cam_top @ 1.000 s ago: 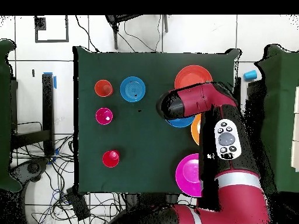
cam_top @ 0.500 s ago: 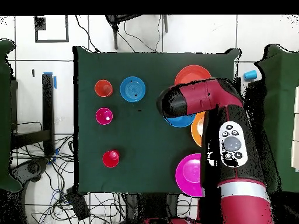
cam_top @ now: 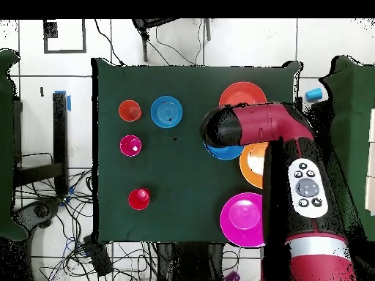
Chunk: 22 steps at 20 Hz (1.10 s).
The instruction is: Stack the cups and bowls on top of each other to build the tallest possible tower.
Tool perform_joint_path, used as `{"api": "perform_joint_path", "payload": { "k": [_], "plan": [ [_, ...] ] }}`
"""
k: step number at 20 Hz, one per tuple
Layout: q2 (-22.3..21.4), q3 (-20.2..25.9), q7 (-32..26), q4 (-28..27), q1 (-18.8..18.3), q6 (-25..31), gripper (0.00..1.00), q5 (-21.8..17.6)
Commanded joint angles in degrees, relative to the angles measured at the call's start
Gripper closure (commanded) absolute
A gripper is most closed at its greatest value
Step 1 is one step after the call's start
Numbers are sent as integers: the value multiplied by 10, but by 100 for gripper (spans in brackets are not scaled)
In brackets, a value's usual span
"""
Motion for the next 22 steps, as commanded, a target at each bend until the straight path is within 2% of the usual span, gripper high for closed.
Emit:
{"api": "perform_joint_path", "payload": {
  "k": [1, 6, 13, 22],
  "plan": [
    [-11, 71, -93, 71, -11, 70, 0, 33],
    [-15, 81, -97, 79, -17, 77, 0, 45],
    [-26, 127, -126, 117, -50, 89, 0, 77],
    [-24, 138, -111, 129, -58, 86, 0, 65]
  ]
}}
